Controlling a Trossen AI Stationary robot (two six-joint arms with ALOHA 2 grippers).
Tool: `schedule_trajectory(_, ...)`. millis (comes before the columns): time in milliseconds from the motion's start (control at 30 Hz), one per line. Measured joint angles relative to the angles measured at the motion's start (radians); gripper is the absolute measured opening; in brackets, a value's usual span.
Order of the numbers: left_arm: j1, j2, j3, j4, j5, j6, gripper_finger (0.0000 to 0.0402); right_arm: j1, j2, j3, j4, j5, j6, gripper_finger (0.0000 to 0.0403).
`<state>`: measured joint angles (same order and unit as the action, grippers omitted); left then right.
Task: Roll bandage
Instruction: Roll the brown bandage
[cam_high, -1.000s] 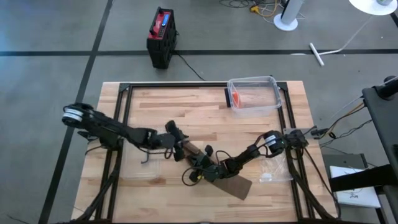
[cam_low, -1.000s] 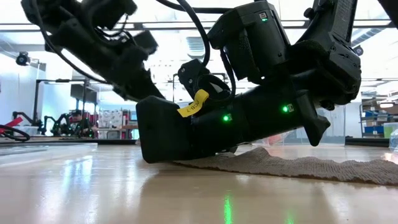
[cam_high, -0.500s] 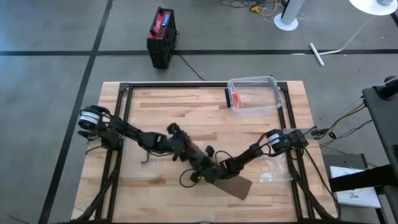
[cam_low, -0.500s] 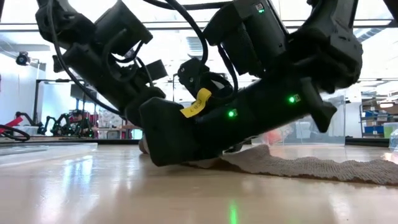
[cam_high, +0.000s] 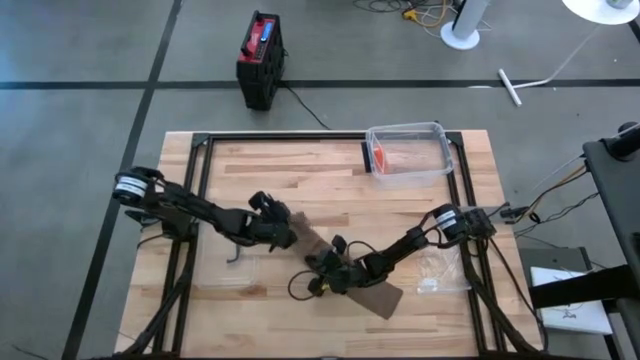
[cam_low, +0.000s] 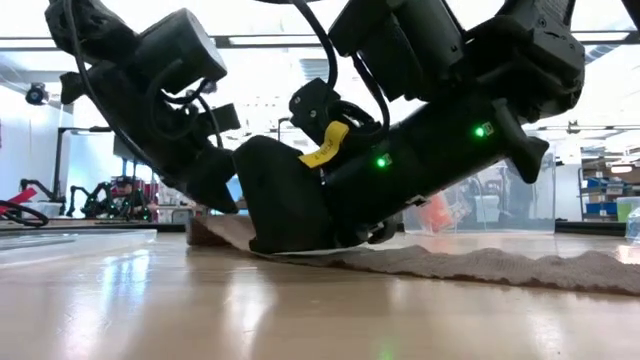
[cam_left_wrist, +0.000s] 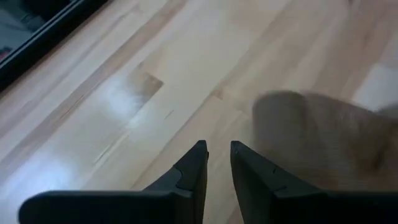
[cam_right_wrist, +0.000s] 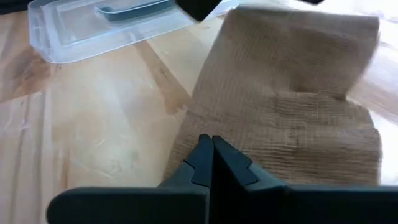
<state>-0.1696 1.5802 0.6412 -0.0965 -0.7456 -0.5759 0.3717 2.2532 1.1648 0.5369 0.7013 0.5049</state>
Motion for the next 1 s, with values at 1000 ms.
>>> schedule_trajectory(1000,-0.085,-0.053,-0.055,0.122,-0.014,-0.059,0.0031,-0.027,-0.048,0.005,0.045,0.080,-0.052,0.0000)
